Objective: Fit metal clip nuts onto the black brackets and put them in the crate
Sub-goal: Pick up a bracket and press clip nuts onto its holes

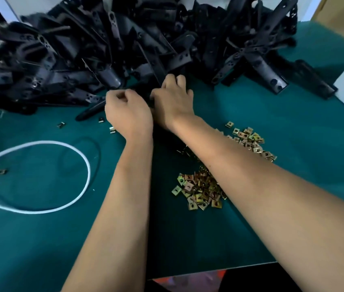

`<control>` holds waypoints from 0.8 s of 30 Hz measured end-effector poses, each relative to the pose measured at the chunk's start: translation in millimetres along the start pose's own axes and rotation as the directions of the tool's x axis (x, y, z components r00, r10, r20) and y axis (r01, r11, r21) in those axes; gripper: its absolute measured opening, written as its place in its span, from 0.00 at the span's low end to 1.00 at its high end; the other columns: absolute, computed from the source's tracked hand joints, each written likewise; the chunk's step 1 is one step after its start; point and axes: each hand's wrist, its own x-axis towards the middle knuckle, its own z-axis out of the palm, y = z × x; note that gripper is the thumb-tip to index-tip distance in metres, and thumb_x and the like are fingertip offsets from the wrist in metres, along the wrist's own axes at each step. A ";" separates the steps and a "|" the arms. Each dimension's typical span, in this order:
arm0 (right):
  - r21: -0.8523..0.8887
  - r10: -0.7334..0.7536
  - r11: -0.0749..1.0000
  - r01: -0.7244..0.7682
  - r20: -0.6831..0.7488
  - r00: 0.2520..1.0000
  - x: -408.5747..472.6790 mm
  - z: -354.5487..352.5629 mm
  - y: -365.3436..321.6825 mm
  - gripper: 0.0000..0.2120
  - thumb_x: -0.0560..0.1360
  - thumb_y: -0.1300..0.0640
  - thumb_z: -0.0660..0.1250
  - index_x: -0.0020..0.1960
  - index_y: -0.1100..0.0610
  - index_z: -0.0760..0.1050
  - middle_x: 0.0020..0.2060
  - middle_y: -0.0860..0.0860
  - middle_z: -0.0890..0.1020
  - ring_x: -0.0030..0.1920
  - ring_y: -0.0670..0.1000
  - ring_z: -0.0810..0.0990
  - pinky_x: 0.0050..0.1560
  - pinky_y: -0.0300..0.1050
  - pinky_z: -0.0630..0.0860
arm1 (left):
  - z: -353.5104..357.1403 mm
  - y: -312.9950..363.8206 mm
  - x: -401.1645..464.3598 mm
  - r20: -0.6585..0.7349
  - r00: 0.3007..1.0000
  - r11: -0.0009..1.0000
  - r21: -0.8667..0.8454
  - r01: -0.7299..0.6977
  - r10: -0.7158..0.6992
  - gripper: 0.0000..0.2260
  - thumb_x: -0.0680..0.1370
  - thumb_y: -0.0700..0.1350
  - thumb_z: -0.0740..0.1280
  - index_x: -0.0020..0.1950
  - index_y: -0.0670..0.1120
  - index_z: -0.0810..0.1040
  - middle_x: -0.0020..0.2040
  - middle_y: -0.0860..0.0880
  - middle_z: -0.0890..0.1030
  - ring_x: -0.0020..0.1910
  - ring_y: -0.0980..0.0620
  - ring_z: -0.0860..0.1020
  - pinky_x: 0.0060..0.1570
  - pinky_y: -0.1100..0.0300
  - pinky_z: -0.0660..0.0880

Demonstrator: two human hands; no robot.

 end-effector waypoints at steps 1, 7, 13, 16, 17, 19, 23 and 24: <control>0.060 0.016 0.998 -0.016 0.003 1.000 -0.3 0.0 -2.3 0.12 0.78 0.40 0.65 0.55 0.45 0.82 0.63 0.52 0.69 0.67 0.59 0.62 0.64 0.56 0.65 | -1.0 -0.6 4.6 -0.012 0.996 0.994 -0.060 0.086 -0.087 0.06 0.78 0.40 0.63 0.42 0.47 0.73 0.45 0.48 0.81 0.48 0.47 0.81 0.51 0.55 0.77; 0.288 -0.039 0.957 0.034 0.013 0.999 0.3 -1.6 -20.5 0.19 0.77 0.59 0.65 0.62 0.40 0.79 0.65 0.48 0.77 0.69 0.57 0.65 0.59 0.54 0.59 | -9.7 -2.9 24.2 0.044 0.933 0.909 -0.214 0.358 -0.357 0.06 0.74 0.36 0.63 0.37 0.43 0.73 0.43 0.41 0.83 0.42 0.42 0.83 0.45 0.45 0.82; 0.386 -0.176 0.921 0.055 0.285 0.942 1.6 -4.8 -19.0 0.35 0.79 0.61 0.60 0.84 0.51 0.53 0.75 0.57 0.69 0.75 0.62 0.61 0.74 0.56 0.64 | -14.2 0.8 19.5 0.043 0.951 0.944 -0.114 0.308 -0.305 0.12 0.73 0.35 0.64 0.30 0.45 0.69 0.32 0.47 0.78 0.35 0.46 0.78 0.37 0.51 0.78; 0.573 -0.140 0.819 -0.044 0.274 0.951 -3.8 -4.4 -12.9 0.34 0.78 0.65 0.62 0.82 0.52 0.59 0.66 0.56 0.74 0.71 0.59 0.67 0.74 0.55 0.67 | -16.1 2.6 17.5 0.122 0.921 0.898 -0.209 0.387 -0.369 0.07 0.73 0.33 0.62 0.36 0.42 0.71 0.36 0.42 0.79 0.31 0.47 0.78 0.33 0.55 0.74; 0.564 -0.133 0.824 -0.047 0.274 0.953 -5.0 -2.8 -12.7 0.34 0.78 0.65 0.62 0.82 0.52 0.59 0.69 0.56 0.71 0.71 0.59 0.67 0.74 0.55 0.67 | -17.4 4.1 16.6 0.162 0.905 0.873 -0.243 0.422 -0.393 0.05 0.74 0.33 0.62 0.41 0.41 0.73 0.36 0.42 0.80 0.28 0.48 0.78 0.30 0.59 0.74; 0.459 -0.125 0.889 -0.011 0.265 0.956 -3.8 0.2 -11.9 0.35 0.78 0.63 0.62 0.83 0.53 0.56 0.74 0.59 0.63 0.74 0.60 0.63 0.76 0.54 0.64 | -19.5 6.8 16.6 0.242 0.864 0.829 -0.259 0.495 -0.441 0.06 0.76 0.34 0.62 0.51 0.38 0.75 0.35 0.42 0.82 0.22 0.53 0.76 0.24 0.64 0.69; 0.469 -0.139 0.883 -0.006 0.274 0.952 -0.3 -0.1 -11.2 0.38 0.77 0.64 0.64 0.84 0.51 0.54 0.76 0.59 0.64 0.75 0.60 0.66 0.75 0.54 0.67 | -22.5 6.6 22.0 0.355 0.805 0.809 -0.183 0.558 -0.475 0.04 0.78 0.36 0.63 0.49 0.40 0.77 0.30 0.46 0.81 0.19 0.56 0.70 0.21 0.68 0.63; 0.552 -0.134 0.833 -0.034 0.261 0.956 -1.4 0.2 -9.4 0.39 0.76 0.67 0.64 0.83 0.50 0.57 0.76 0.57 0.67 0.73 0.58 0.69 0.74 0.53 0.69 | -22.9 6.3 22.7 0.380 0.790 0.808 -0.157 0.568 -0.481 0.03 0.78 0.37 0.64 0.48 0.42 0.77 0.29 0.47 0.81 0.19 0.57 0.69 0.20 0.68 0.62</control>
